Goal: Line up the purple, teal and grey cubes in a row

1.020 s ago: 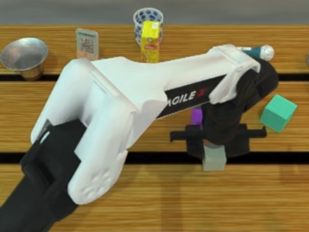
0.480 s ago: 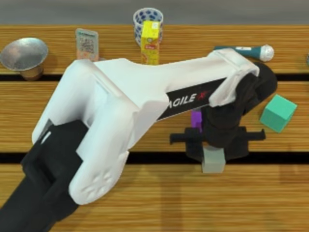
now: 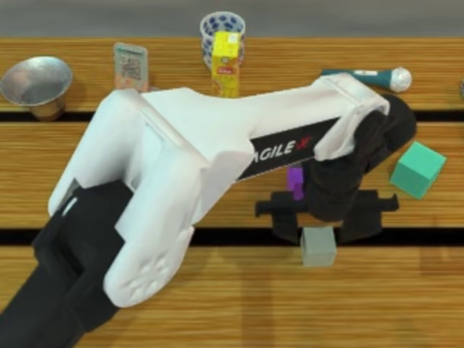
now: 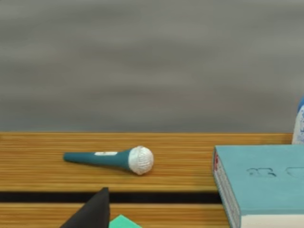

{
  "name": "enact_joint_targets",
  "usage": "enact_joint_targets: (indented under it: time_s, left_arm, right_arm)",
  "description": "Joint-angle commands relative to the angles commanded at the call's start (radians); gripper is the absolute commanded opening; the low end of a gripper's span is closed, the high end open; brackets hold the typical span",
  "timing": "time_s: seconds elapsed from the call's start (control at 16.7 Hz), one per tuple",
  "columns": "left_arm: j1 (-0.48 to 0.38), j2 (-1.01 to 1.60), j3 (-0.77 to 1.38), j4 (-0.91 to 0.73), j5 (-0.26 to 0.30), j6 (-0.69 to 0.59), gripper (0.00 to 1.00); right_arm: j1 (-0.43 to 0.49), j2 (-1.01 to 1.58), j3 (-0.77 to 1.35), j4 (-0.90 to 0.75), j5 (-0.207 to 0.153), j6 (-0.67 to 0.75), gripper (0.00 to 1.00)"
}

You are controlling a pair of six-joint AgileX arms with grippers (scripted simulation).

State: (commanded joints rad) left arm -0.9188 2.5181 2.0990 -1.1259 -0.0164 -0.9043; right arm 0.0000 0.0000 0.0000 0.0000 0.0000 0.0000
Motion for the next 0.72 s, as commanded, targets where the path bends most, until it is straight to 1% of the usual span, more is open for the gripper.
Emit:
enact_joint_targets:
  time_s: [0.06, 0.12, 0.72]
  left_arm:
    - [0.000, 0.000, 0.000, 0.000, 0.000, 0.000, 0.98]
    - [0.000, 0.000, 0.000, 0.000, 0.000, 0.000, 1.00]
    - [0.003, -0.001, 0.017, -0.018, 0.000, -0.001, 1.00]
  right_arm:
    - [0.000, 0.000, 0.000, 0.000, 0.000, 0.000, 1.00]
    - [0.000, 0.000, 0.000, 0.000, 0.000, 0.000, 1.00]
    - [0.000, 0.000, 0.000, 0.000, 0.000, 0.000, 1.00]
